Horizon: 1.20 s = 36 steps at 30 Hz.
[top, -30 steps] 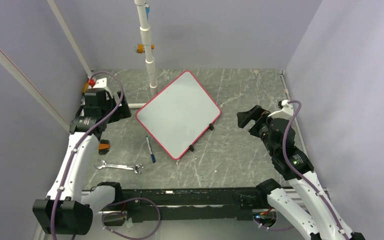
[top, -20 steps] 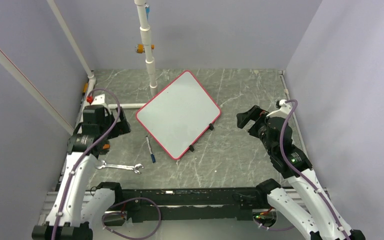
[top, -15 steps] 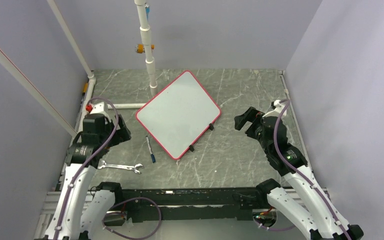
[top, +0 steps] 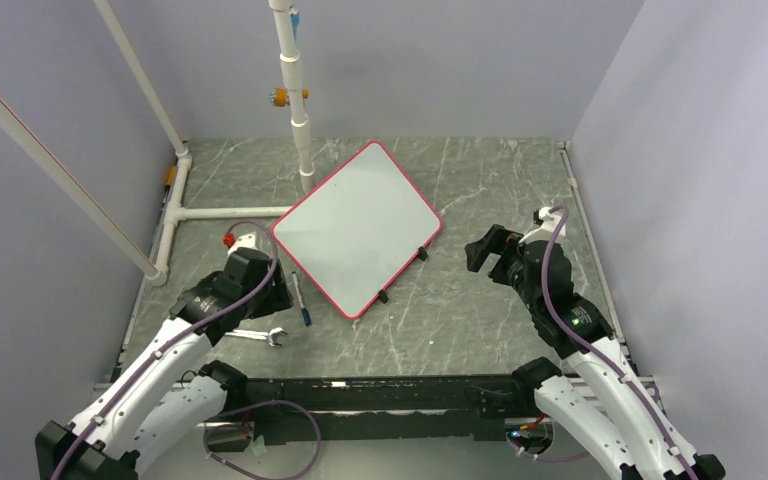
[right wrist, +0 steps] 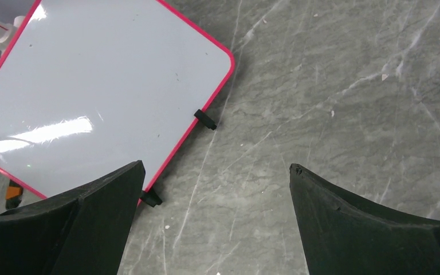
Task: Write a sentence on the whiteboard
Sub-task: Open the whiteboard marker at the center of the board.
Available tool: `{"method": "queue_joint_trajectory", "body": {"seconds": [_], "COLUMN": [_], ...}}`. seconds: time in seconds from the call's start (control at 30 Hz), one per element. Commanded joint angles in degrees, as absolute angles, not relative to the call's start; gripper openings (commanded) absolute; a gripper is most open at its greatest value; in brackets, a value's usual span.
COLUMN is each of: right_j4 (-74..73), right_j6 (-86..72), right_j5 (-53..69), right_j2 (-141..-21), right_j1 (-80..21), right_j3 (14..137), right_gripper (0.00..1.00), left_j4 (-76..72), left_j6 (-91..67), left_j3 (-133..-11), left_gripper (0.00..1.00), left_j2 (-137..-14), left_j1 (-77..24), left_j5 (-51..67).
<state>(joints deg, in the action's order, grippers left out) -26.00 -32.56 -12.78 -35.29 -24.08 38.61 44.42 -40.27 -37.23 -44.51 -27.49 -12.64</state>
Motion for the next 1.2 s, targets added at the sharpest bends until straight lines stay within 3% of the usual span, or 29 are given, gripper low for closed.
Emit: {"method": "queue_joint_trajectory", "body": {"seconds": [0.0, 0.37, 1.0, 1.17], "right_j4": [-25.87, -28.13, -28.34, -28.47], "right_j6": [-31.61, -32.56, -31.74, -31.65], "right_j5": [-10.42, -6.7, -4.66, -4.66], "right_j2": [-33.25, -32.36, -32.85, -32.96], "right_j1": [-24.07, -24.04, -24.06, -24.04], "right_j3": [39.66, 39.27, 38.83, 38.98], "right_gripper": [1.0, 1.0, 1.0, 1.0], "left_j4": [37.59, 25.58, 19.99, 19.07], "left_j6": [-46.22, -48.65, -54.11, -55.33], "left_j3": [-34.05, -28.81, -26.34, -25.1], "left_gripper": [0.63, 0.53, 0.38, 0.2], "left_j2": [-45.35, -53.97, -64.22, -65.26], "left_j1": [-31.35, -36.98, -41.32, -42.24], "left_j5": [-17.2, -19.94, -22.2, -22.51]}}
